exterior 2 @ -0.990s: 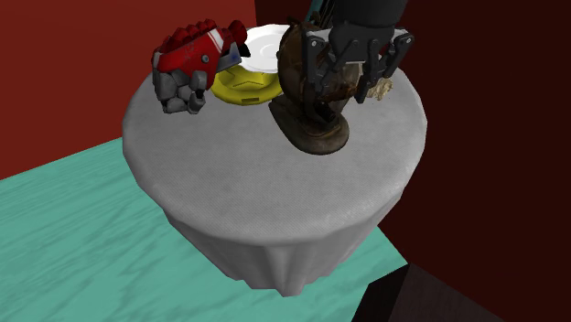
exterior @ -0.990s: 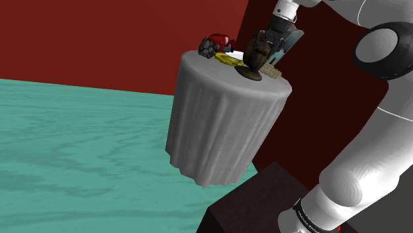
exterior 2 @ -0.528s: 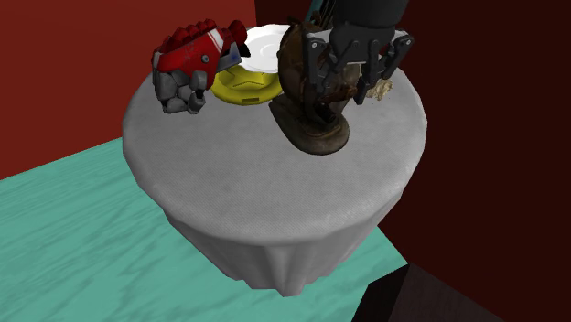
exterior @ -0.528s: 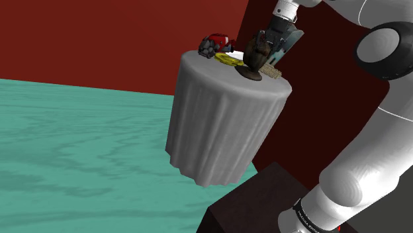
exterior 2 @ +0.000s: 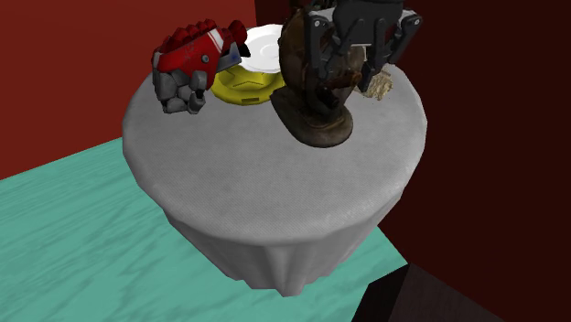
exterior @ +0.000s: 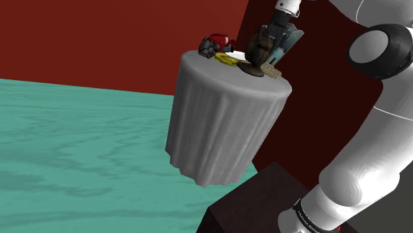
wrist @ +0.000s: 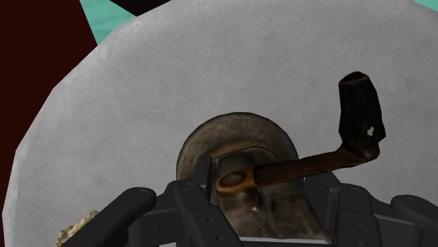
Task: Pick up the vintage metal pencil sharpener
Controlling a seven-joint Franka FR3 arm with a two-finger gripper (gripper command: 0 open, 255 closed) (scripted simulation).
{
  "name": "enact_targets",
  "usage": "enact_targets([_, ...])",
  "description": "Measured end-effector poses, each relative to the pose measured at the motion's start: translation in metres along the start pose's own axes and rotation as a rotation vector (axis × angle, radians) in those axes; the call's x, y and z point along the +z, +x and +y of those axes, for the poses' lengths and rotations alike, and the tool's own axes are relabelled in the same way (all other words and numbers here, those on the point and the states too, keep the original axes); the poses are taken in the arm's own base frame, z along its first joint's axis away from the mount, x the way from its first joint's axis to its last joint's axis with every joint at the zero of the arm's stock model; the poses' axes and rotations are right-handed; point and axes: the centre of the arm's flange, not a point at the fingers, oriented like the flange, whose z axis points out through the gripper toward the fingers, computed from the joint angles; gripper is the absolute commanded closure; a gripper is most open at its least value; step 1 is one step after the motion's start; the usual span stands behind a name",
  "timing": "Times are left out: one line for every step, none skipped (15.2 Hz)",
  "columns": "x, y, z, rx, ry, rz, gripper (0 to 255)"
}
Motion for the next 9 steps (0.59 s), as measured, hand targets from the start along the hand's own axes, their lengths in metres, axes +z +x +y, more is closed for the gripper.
enact_targets([-0.005,0.001,0.0,0.0,0.0,0.0,255])
enact_targets([-0.011,0.001,-0.001,0.0,0.0,0.0,255])
enact_targets([-0.015,-0.001,-0.001,0.0,0.0,0.0,255])
enact_targets([-0.021,0.0,-0.003,0.0,0.0,0.0,255])
enact_targets([-0.026,0.0,-0.003,0.0,0.0,0.0,255])
enact_targets([-0.032,-0.001,-0.004,0.0,0.0,0.0,255])
enact_targets([-0.037,-0.001,-0.005,0.0,0.0,0.0,255])
enact_targets([-0.042,-0.001,-0.005,0.0,0.0,0.0,255])
enact_targets([-0.048,-0.001,-0.006,0.0,0.0,0.0,255])
